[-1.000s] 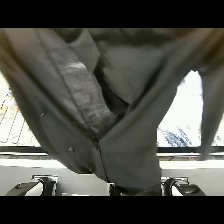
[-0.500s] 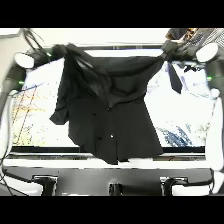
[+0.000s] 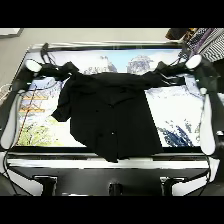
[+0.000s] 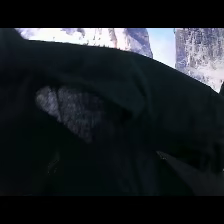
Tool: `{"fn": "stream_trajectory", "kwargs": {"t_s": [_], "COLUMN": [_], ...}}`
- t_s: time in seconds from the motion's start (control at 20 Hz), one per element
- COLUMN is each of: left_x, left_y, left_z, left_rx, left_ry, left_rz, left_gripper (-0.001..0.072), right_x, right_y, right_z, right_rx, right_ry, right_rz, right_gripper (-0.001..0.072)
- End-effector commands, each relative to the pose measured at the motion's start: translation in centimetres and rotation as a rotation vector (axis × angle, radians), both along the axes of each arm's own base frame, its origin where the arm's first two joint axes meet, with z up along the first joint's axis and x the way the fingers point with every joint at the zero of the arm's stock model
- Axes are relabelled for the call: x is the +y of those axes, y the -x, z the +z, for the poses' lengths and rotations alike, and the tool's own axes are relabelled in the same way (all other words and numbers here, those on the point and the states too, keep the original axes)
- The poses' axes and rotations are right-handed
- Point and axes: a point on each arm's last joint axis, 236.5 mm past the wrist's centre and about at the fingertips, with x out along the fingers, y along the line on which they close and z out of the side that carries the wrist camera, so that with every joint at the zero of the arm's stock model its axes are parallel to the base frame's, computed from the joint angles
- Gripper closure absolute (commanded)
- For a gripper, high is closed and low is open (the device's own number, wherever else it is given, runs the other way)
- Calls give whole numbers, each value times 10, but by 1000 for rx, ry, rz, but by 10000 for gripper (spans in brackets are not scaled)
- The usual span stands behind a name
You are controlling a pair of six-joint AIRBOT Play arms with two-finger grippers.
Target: Fold the clothes and pants, and hang the long-sleeved shirts on hangers.
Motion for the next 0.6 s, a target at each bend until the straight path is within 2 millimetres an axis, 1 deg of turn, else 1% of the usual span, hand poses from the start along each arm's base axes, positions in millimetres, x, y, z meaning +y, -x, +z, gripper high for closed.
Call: {"fn": "stream_trajectory", "kwargs": {"t_s": [0.0, 0.05, 0.1, 0.15, 0.2, 0.25, 0.3, 0.35, 0.45, 0.55], "left_x": [53, 72, 90, 106, 116, 123, 125, 122, 108, 92], "left_y": [48, 64, 83, 102, 119, 139, 160, 182, 225, 262], "left_z": [28, 33, 34, 29, 22, 11, -3, -18, -47, -71], "left_rx": [112, 137, 165, 196, 221, 253, 290, 317, 365, 405], "left_ry": [-32, -54, -79, -92, -87, -71, -49, -37, -12, 37], "left_rz": [-32, -33, -30, -4, 24, 62, 108, 135, 159, 178], "left_gripper": [15, 15, 15, 15, 15, 16, 17, 16, 17, 16], "right_x": [-44, -61, -77, -88, -95, -94, -87, -74, -51, -35], "right_y": [62, 86, 110, 128, 149, 173, 194, 218, 262, 296], "right_z": [14, 15, 12, 6, -7, -26, -44, -63, -99, -128], "right_rx": [108, 160, 222, 262, 322, 390, 446, 506, 604, 667], "right_ry": [92, 104, 78, 27, -6, -46, -83, -121, -177, -218], "right_rz": [161, 206, 206, 175, 157, 142, 142, 162, 191, 198], "right_gripper": [149, 150, 150, 150, 151, 151, 151, 150, 151, 151]}}
